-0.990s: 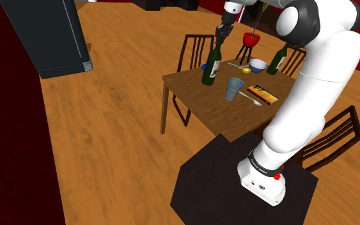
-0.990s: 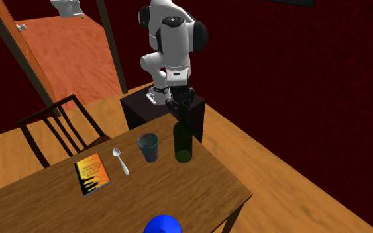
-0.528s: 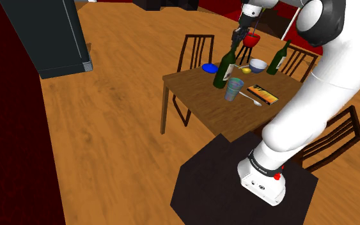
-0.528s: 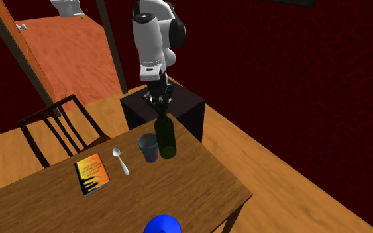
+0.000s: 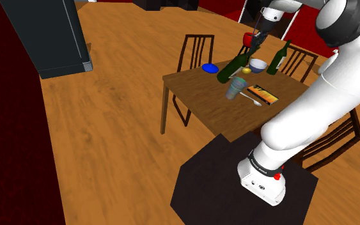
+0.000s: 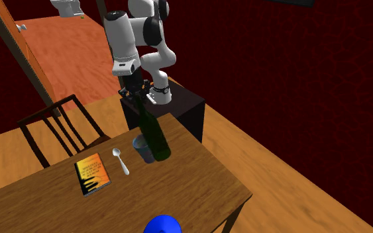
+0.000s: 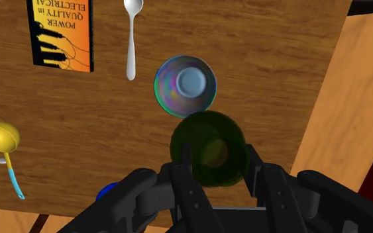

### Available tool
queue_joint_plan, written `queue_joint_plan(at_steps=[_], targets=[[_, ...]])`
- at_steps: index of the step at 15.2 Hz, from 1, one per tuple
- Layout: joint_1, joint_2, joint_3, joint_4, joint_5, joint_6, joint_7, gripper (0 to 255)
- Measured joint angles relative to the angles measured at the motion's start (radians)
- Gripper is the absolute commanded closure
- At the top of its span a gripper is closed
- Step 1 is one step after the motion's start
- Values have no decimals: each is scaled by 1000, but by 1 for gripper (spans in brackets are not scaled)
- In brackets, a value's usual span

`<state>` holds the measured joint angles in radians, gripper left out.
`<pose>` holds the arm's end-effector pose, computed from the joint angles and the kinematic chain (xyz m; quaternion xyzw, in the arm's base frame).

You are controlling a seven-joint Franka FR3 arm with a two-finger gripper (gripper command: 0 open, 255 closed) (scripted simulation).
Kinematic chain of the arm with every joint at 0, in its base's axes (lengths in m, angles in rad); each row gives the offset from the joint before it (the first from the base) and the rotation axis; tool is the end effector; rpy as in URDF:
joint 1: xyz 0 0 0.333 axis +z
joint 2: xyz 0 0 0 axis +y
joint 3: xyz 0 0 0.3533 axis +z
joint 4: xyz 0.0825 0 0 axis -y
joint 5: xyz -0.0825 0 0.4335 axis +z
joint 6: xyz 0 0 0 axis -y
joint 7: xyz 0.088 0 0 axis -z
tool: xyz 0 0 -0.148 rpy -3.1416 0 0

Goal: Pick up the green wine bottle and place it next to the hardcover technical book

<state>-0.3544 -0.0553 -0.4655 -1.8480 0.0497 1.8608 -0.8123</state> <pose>0.4123 -0.4399 0.5304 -0.9988 0.0102 -0.0478 0.0024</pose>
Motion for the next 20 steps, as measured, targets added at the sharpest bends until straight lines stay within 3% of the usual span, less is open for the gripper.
queue_joint_plan(at_steps=[8,20], targets=[[-74,-64,-85,-64,-30,-2,-150,255],[-82,-40,-101,-189,-15,143,-184,255]])
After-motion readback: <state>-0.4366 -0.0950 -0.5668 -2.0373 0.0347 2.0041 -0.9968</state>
